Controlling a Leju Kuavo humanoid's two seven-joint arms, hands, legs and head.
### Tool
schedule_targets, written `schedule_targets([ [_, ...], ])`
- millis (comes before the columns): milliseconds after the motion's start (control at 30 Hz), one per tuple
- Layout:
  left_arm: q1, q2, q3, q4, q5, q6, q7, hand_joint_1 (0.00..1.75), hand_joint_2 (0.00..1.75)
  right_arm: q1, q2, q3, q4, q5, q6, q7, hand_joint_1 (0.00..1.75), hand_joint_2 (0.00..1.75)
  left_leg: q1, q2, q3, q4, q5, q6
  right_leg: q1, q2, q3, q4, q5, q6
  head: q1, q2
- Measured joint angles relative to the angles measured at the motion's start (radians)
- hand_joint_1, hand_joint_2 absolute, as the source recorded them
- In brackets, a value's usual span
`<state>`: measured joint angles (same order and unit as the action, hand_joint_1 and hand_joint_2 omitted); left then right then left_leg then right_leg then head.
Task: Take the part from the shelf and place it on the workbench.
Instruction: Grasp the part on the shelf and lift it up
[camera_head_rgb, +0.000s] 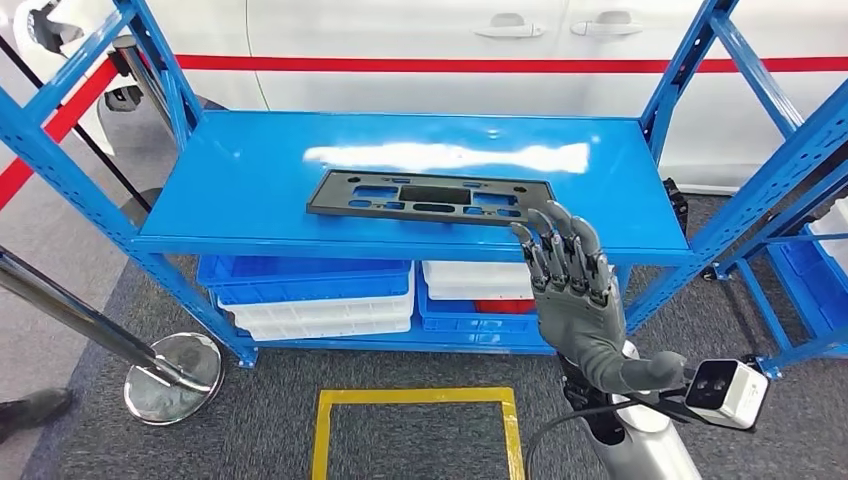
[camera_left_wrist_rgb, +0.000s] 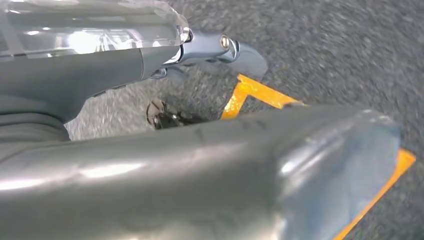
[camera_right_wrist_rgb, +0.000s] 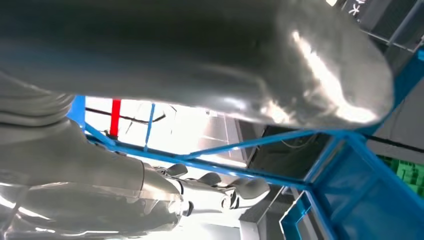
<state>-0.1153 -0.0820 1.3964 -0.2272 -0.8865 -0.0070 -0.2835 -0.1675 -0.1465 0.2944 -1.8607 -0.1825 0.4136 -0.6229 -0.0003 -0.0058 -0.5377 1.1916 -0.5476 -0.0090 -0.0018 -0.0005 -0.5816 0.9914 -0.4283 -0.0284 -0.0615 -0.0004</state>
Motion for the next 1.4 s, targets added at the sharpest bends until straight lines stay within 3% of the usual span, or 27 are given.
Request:
schedule_targets([
  [67, 0.004, 0.0, 0.0, 0.0, -0.002, 0.0, 0.0, 0.0, 0.0, -0.005, 0.0, 0.012, 0.006, -0.003, -0.009, 0.0, 0.0, 0.0, 0.006, 0.0, -0.077, 0.069, -0.062, -0.009, -0.001, 0.001, 0.027, -0.001, -0.023, -0.001, 0.0, 0.0],
  [100, 0.007, 0.001, 0.0, 0.0, -0.002, 0.0, 0.0, 0.0, 0.0, -0.005, 0.0, 0.016, 0.01, -0.005, -0.014, 0.0, 0.0, 0.0, 0.009, 0.0, -0.104, 0.073, -0.087, -0.012, -0.002, 0.003, 0.043, -0.001, -0.036, 0.0, 0.0, 0.0],
  [133, 0.01, 0.001, 0.0, 0.0, -0.003, 0.0, 0.0, 0.0, 0.0, -0.005, -0.001, 0.02, 0.012, -0.006, -0.018, 0.0, 0.0, 0.0, 0.011, 0.0, -0.119, 0.052, -0.092, -0.014, -0.003, 0.004, 0.061, -0.001, -0.05, 0.002, 0.0, 0.0],
  [167, 0.011, 0.001, 0.0, 0.0, -0.004, 0.001, 0.0, 0.0, 0.0, -0.005, -0.001, 0.023, 0.014, -0.006, -0.022, 0.0, 0.0, 0.0, 0.014, 0.001, -0.124, 0.009, -0.064, -0.014, -0.004, 0.005, 0.08, -0.001, -0.065, 0.005, 0.0, 0.0],
  [267, 0.016, 0.001, 0.0, 0.001, -0.006, 0.002, 0.0, 0.0, 0.0, 0.001, -0.002, 0.029, 0.016, -0.001, -0.029, 0.0, 0.0, 0.0, 0.013, 0.004, -0.125, -0.133, 0.121, -0.003, -0.003, 0.008, 0.121, 0.005, -0.109, 0.02, 0.0, 0.0],
  [300, 0.018, 0.001, 0.0, 0.001, -0.008, 0.003, 0.0, 0.0, 0.0, 0.004, -0.002, 0.031, 0.016, 0.002, -0.029, 0.0, 0.0, 0.0, 0.011, 0.005, -0.125, -0.15, 0.155, 0.005, -0.002, 0.009, 0.129, 0.007, -0.12, 0.026, 0.0, 0.0],
  [400, 0.013, 0.001, -0.002, 0.001, -0.015, 0.012, -0.001, 0.0, 0.0, 0.009, -0.002, 0.034, 0.012, 0.009, -0.026, 0.0, 0.0, 0.0, 0.007, 0.003, -0.109, -0.157, 0.153, 0.027, -0.006, 0.01, 0.148, 0.006, -0.144, 0.047, 0.0, 0.0],
  [467, 0.007, 0.002, -0.003, 0.001, -0.015, 0.021, 0.003, 0.0, 0.0, 0.008, -0.002, 0.035, 0.012, 0.015, -0.024, 0.0, 0.0, 0.0, 0.008, 0.002, -0.091, -0.169, 0.145, 0.039, -0.01, 0.008, 0.118, 0.071, -0.177, 0.057, 0.0, 0.0],
  [567, 0.004, 0.003, -0.003, 0.001, -0.012, 0.033, 0.012, 0.0, 0.0, 0.009, -0.003, 0.042, 0.024, 0.022, -0.03, 0.0, 0.0, 0.0, 0.008, 0.002, -0.072, -0.175, 0.128, 0.046, -0.012, 0.006, -0.023, 0.277, -0.234, 0.067, 0.0, 0.0],
  [600, 0.005, 0.003, -0.003, 0.001, -0.011, 0.035, 0.013, 0.0, 0.0, 0.009, -0.003, 0.045, 0.03, 0.024, -0.036, 0.002, 0.0, 0.0, 0.008, 0.001, -0.064, -0.175, 0.121, 0.046, -0.012, 0.006, -0.061, 0.314, -0.226, 0.068, 0.0, 0.0],
  [633, 0.006, 0.003, -0.003, 0.001, -0.011, 0.036, 0.014, 0.0, 0.0, 0.008, -0.003, 0.048, 0.036, 0.026, -0.044, 0.004, 0.0, 0.0, 0.008, -0.001, -0.055, -0.176, 0.114, 0.045, -0.012, 0.006, -0.081, 0.312, -0.195, 0.067, 0.0, 0.0],
  [667, 0.007, 0.002, -0.003, 0.001, -0.011, 0.037, 0.014, 0.0, 0.0, 0.006, -0.002, 0.052, 0.041, 0.028, -0.052, 0.007, 0.0, 0.0, 0.008, -0.003, -0.044, -0.176, 0.106, 0.044, -0.012, 0.006, -0.081, 0.269, -0.145, 0.063, 0.0, 0.0],
  [733, 0.007, 0.001, -0.003, 0.001, -0.014, 0.037, 0.014, 0.0, 0.0, -0.001, -0.001, 0.058, 0.049, 0.032, -0.065, 0.014, 0.0, 0.0, 0.006, -0.007, -0.022, -0.176, 0.092, 0.041, -0.007, 0.006, -0.049, 0.131, -0.038, 0.052, 0.0, 0.0],
  [767, 0.007, 0.0, -0.003, 0.001, -0.015, 0.036, 0.014, 0.0, 0.0, -0.005, 0.0, 0.06, 0.053, 0.033, -0.07, 0.017, 0.0, 0.0, 0.005, -0.009, -0.017, -0.176, 0.086, 0.037, -0.004, 0.006, -0.032, 0.074, -0.011, 0.045, 0.0, 0.0],
  [800, 0.006, -0.001, -0.003, 0.001, -0.016, 0.036, 0.014, 0.0, 0.0, -0.009, 0.002, 0.063, 0.057, 0.035, -0.074, 0.021, 0.0, 0.44, 0.004, -0.011, -0.015, -0.176, 0.082, 0.032, -0.001, 0.006, -0.023, 0.043, -0.002, 0.039, 0.0, 0.0],
  [900, 0.005, -0.001, -0.004, 0.002, -0.022, 0.034, 0.013, 0.0, 0.0, -0.024, 0.007, 0.078, 0.075, 0.056, -0.111, 0.041, 0.0, 1.75, 0.003, -0.011, -0.014, -0.179, 0.074, 0.016, -0.004, 0.006, -0.015, 0.022, -0.009, 0.027, 0.0, 0.0],
  [967, 0.004, -0.001, -0.004, 0.002, -0.024, 0.033, 0.011, 0.0, 0.0, -0.04, 0.011, 0.094, 0.098, 0.092, -0.162, 0.053, 0.0, 1.75, 0.002, -0.008, -0.027, -0.142, 0.047, 0.007, -0.011, 0.004, -0.006, 0.01, -0.007, 0.016, 0.0, 0.0],
  [1067, 0.006, -0.001, -0.005, 0.002, -0.022, 0.03, 0.008, 0.0, 0.0, -0.051, 0.015, 0.118, 0.145, 0.198, -0.275, 0.052, 0.0, 1.75, 0.008, -0.004, -0.123, 0.048, -0.037, -0.004, -0.01, -0.001, 0.002, 0.007, -0.012, 0.006, 0.0, 0.0],
  [1100, 0.009, -0.002, -0.005, 0.002, -0.021, 0.029, 0.006, 0.0, 0.0, -0.051, 0.015, 0.126, 0.162, 0.258, -0.328, 0.053, 0.0, 1.75, 0.01, -0.003, -0.152, 0.097, -0.047, -0.007, -0.009, -0.002, 0.004, 0.007, -0.014, 0.006, 0.0, 0.0],
  [1133, 0.011, -0.002, -0.005, 0.002, -0.019, 0.029, 0.003, 0.0, 0.0, -0.053, 0.015, 0.135, 0.179, 0.327, -0.384, 0.057, 0.0, 1.75, 0.011, -0.002, -0.162, 0.106, -0.035, -0.009, -0.009, -0.002, 0.005, 0.007, -0.016, 0.006, 0.0, 0.0],
  [1167, 0.013, -0.002, -0.005, 0.002, -0.018, 0.028, 0.0, 0.0, 0.0, -0.055, 0.016, 0.145, 0.197, 0.4, -0.443, 0.064, 0.0, 1.75, 0.012, -0.002, -0.152, 0.073, -0.004, -0.01, -0.009, -0.001, 0.009, 0.008, -0.019, 0.008, 0.0, 0.0],
  [1233, 0.014, -0.002, -0.005, 0.002, -0.022, 0.028, -0.005, 0.0, 0.0, -0.065, 0.024, 0.169, 0.235, 0.534, -0.551, 0.082, 0.0, 1.75, 0.012, 0.0, -0.09, -0.068, 0.072, -0.006, -0.008, 0.0, 0.017, 0.01, -0.026, 0.013, 0.0, 0.0],
  [1267, 0.013, -0.002, -0.006, 0.002, -0.024, 0.028, -0.008, 0.0, 0.0, -0.072, 0.029, 0.182, 0.256, 0.586, -0.595, 0.089, 0.0, 1.75, 0.011, 0.001, -0.063, -0.129, 0.096, -0.002, -0.006, 0.001, 0.018, 0.013, -0.029, 0.017, 0.0, 0.0],
  [1300, 0.013, -0.002, -0.007, 0.002, -0.027, 0.028, -0.009, 0.0, 0.0, -0.078, 0.034, 0.196, 0.276, 0.622, -0.627, 0.095, 0.0, 1.75, 0.009, 0.001, -0.046, -0.165, 0.106, 0.003, -0.004, 0.002, 0.019, 0.014, -0.031, 0.021, 0.0, 0.0],
  [1400, 0.014, -0.004, -0.011, 0.002, -0.03, 0.028, -0.01, 0.0, 0.0, -0.089, 0.046, 0.229, 0.32, 0.66, -0.662, 0.101, 0.0, 1.75, 0.007, -0.001, -0.041, -0.181, 0.107, 0.02, -0.003, 0.002, 0.017, 0.015, -0.033, 0.035, 0.0, 0.0],
])
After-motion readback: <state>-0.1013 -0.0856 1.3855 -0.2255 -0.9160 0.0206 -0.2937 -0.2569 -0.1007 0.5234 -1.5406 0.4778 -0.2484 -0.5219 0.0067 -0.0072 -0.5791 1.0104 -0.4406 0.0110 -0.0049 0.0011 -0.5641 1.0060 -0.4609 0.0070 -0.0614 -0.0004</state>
